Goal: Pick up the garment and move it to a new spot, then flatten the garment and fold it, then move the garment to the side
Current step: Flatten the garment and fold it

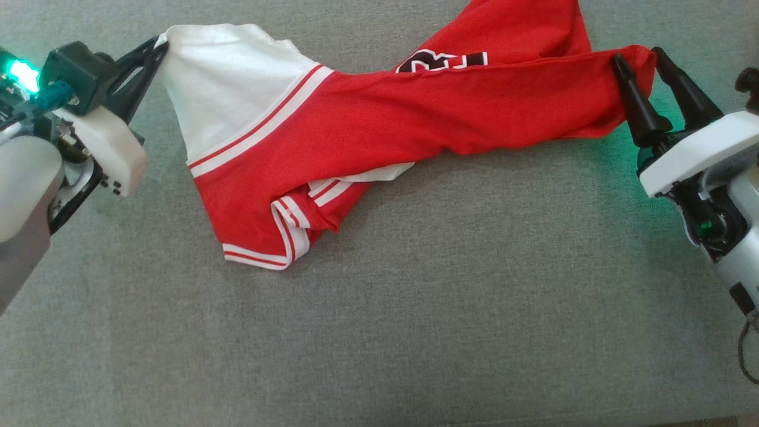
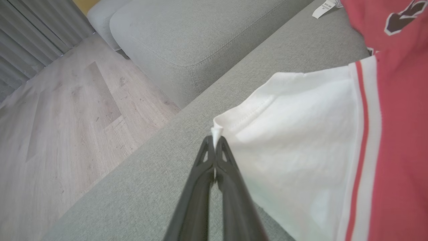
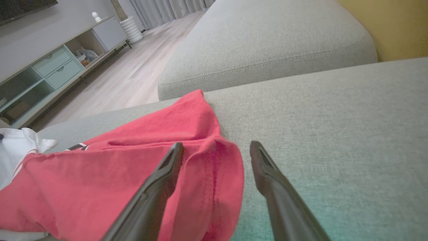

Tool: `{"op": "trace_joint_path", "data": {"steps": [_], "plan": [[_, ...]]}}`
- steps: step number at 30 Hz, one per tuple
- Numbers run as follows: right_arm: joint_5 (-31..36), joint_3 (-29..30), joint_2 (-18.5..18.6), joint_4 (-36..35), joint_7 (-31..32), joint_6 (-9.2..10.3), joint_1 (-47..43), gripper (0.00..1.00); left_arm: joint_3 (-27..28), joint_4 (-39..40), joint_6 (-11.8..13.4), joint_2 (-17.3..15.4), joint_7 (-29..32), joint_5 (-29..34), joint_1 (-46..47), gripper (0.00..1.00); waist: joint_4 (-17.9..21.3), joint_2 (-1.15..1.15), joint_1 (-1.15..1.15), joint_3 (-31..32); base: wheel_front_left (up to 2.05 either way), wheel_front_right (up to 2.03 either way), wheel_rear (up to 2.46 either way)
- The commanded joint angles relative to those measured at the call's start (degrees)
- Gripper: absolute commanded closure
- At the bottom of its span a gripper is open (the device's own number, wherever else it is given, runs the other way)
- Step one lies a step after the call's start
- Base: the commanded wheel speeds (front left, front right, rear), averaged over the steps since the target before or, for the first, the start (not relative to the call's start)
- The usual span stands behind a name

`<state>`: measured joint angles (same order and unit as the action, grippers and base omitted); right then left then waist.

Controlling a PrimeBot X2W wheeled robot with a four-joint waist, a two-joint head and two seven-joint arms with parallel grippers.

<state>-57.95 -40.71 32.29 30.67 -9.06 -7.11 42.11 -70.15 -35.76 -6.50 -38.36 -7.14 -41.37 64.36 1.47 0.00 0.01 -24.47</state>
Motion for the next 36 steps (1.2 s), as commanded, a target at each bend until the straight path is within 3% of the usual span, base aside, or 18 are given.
{"op": "trace_joint_path", "data": {"steps": [1,2,4,7,13,18,23,27,32,36], "plan": [[-0.7,-0.5,1.4,-0.8,-0.2,-0.37,0.0,0.0,2.2,0.5,0.1,-2.0,-0.2,0.3,3.1,1.0,-0.1,0.0,-0.01,0.0,0.0,0.0,0.0],[-1.4,-1.1,1.6,-0.5,-0.3,-0.37,0.4,0.06,2.1,0.5,0.0,-2.0,-0.1,0.4,3.2,1.0,-0.2,0.0,-0.01,-0.1,0.0,0.0,0.0],[-2.6,-2.1,2.1,-0.1,-0.9,-0.37,0.9,0.55,2.0,0.5,0.0,-2.0,-0.1,0.4,3.3,1.0,-0.3,0.0,-0.01,-0.2,0.0,0.0,0.0],[-4.5,-3.3,2.6,0.2,-1.9,-0.37,1.6,1.0,1.8,0.4,-0.1,-2.1,0.0,0.3,3.2,1.0,-0.3,0.0,-0.01,-0.1,0.0,0.0,0.0],[-6.5,-5.3,4.7,-1.0,-4.3,-0.37,3.1,1.0,1.5,0.1,-0.1,-2.4,-0.2,0.3,3.2,1.0,-0.2,0.0,-0.01,0.4,0.0,0.0,0.0],[-5.5,-3.1,6.0,-2.1,-5.8,-0.37,4.6,1.0,2.7,0.6,1.3,-2.5,-4.3,1.1,4.3,1.0,0.1,0.0,-0.01,2.6,0.0,0.0,0.0],[0.6,6.9,6.4,-7.5,-5.9,-0.37,4.0,1.0,7.0,4.0,4.8,-2.8,-7.4,2.2,6.7,1.0,0.5,0.0,-0.01,6.7,0.0,0.0,0.0],[6.7,14.4,7.2,-13.2,-5.9,-0.37,1.6,1.0,13.1,11.0,8.8,-3.7,-7.8,5.1,9.0,1.0,0.8,0.0,-0.01,10.5,0.0,0.0,0.0],[11.4,22.0,8.8,-21.1,-5.9,-0.37,-1.0,1.0,21.8,21.5,10.3,-5.4,-7.8,7.7,9.0,1.0,1.4,0.0,-0.01,14.3,0.0,0.0,0.0],[12.3,26.3,10.1,-26.0,-5.9,-0.37,-0.4,1.0,27.5,27.4,10.1,-6.8,-7.9,8.4,9.6,1.0,2.9,0.0,-0.01,15.7,0.0,0.0,0.0]]}}
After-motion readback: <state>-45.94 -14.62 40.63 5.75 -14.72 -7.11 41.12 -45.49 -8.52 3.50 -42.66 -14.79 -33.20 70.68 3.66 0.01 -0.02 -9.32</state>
